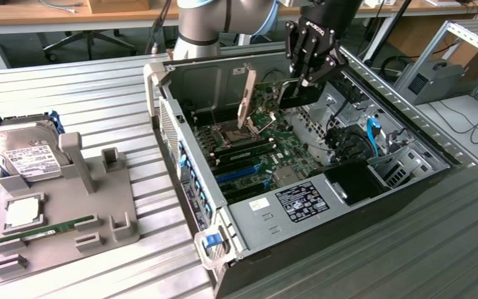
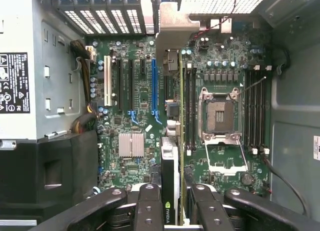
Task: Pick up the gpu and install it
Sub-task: 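Insert the gpu into the slot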
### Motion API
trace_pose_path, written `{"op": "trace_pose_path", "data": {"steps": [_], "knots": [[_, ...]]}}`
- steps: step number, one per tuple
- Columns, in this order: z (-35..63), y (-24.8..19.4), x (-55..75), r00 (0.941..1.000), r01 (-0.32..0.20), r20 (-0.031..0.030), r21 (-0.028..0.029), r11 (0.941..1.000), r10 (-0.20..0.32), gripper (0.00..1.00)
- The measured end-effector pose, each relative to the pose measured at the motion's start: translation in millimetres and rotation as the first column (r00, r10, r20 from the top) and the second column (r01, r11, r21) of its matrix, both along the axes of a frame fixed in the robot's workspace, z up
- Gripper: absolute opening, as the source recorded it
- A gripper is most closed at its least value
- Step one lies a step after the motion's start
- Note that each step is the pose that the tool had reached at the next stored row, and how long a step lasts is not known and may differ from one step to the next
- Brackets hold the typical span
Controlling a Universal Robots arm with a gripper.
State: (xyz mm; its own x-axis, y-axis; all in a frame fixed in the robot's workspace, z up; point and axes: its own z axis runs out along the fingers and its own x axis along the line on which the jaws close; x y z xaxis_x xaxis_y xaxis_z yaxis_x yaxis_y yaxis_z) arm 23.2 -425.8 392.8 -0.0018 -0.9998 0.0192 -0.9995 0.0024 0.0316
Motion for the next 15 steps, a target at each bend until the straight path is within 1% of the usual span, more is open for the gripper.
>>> {"op": "trace_pose_path", "data": {"steps": [5, 8, 10, 12, 14, 15], "knots": [[-5.4, 0.0, -0.1, 1.0000, 0.000, 0.0000, 0.0008, 1.0000, 0.000, 0.27], [-8.6, 0.0, -0.4, 1.0000, 0.000, 0.0000, 0.0025, 1.0000, 0.000, 0.27], [-10.7, 0.0, -0.7, 1.0000, 0.000, 0.0000, 0.0060, 1.0000, 0.000, 0.27], [-13.3, 0.0, -1.2, 1.0000, 0.000, 0.0000, 0.0143, 0.9999, 0.000, 0.27], [-14.4, 0.0, -1.4, 1.0000, 0.000, 0.0000, 0.0161, 0.9999, 0.000, 0.27], [-15.3, -0.1, -1.7, 1.0000, 0.000, 0.0000, 0.0178, 0.9998, 0.000, 0.27]]}}
